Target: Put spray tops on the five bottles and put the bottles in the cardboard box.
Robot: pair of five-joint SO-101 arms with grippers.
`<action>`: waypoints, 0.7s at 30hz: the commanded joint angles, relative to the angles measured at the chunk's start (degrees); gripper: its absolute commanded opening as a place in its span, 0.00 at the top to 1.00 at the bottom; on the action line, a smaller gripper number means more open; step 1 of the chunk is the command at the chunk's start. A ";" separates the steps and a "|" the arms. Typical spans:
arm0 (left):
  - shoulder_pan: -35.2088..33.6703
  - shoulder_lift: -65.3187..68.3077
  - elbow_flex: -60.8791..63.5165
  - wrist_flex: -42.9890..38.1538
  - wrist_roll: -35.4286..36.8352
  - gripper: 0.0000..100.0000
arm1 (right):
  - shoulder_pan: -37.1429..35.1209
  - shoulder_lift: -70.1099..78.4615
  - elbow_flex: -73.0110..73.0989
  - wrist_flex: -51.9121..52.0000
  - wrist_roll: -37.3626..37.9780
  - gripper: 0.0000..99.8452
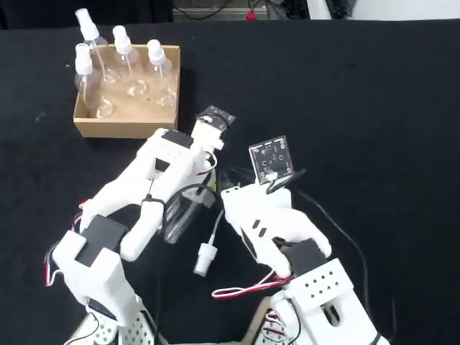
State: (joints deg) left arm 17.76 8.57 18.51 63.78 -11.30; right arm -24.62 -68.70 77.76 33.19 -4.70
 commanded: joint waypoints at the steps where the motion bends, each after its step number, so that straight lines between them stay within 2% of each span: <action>1: -1.63 -9.14 -1.19 5.89 -2.99 0.80 | 0.97 -0.04 -0.40 -1.32 0.18 0.95; 3: -5.41 -13.54 1.19 6.95 -4.22 0.80 | 0.97 -0.04 -0.40 -1.14 0.18 0.95; 6: -10.86 -19.78 8.22 4.04 -5.98 0.80 | 0.70 -0.13 -0.48 -0.97 -0.35 0.95; 12: -13.93 -31.56 23.43 -4.57 -5.71 0.80 | 0.62 -0.04 -2.07 1.32 -5.01 0.95; 18: -18.33 -36.57 29.14 -5.01 -5.54 0.80 | 0.62 0.04 -8.84 8.18 -1.58 0.95; 21: -19.65 -36.48 29.85 -5.36 -1.67 0.80 | -1.14 0.04 -11.65 10.99 0.97 0.95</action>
State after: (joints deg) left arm -0.53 -25.98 48.48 59.21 -16.04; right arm -24.70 -68.70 71.43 41.89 -6.11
